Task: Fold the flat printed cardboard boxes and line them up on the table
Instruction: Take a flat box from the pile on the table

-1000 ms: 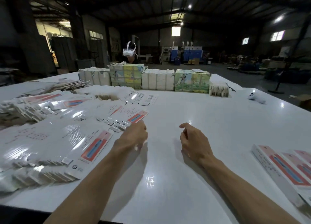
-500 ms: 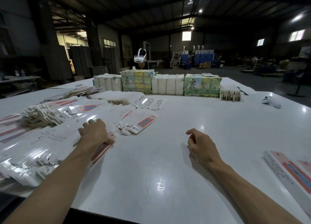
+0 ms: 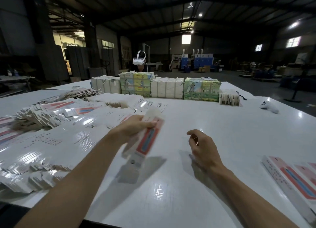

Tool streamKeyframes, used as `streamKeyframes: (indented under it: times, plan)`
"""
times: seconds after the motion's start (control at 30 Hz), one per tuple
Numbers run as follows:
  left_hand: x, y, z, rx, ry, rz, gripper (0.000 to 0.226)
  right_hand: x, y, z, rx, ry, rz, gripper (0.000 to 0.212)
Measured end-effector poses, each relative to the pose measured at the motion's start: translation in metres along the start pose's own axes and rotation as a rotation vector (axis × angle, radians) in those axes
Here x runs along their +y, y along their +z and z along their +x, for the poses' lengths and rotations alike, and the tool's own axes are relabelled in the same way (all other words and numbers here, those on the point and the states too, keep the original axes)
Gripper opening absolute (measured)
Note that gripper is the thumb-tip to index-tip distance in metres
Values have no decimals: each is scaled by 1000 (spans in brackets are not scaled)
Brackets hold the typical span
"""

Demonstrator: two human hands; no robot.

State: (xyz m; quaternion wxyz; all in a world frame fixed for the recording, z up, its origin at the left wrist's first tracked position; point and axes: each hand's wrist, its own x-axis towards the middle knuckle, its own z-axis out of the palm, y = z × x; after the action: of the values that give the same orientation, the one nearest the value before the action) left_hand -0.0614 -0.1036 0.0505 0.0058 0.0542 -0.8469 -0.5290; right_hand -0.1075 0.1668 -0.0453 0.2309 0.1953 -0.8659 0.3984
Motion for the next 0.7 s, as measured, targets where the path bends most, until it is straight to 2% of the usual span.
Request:
streamKeyframes:
  times: [0.07, 0.2, 0.33, 0.4, 0.47, 0.7]
  plan:
    - [2, 33, 12, -120, -43, -93, 34, 1, -4, 4, 74, -44, 54, 25]
    - [3, 95, 24, -328, -64, -268, 27, 0, -12, 12, 191, -106, 141, 32]
    - [0, 135, 24, -448, -83, -460, 41, 6, -15, 10, 55, -125, 17, 34]
    - [-7, 147, 25, -426, -100, -519, 60, 9, -15, 8, -4, -89, 8, 33]
    - [-15, 153, 27, -349, -82, -525, 68, 9, -14, 7, -26, -61, 14, 33]
    - [-22, 150, 29, -338, -56, -576, 66, 5, -21, 14, 8, -15, 10, 21]
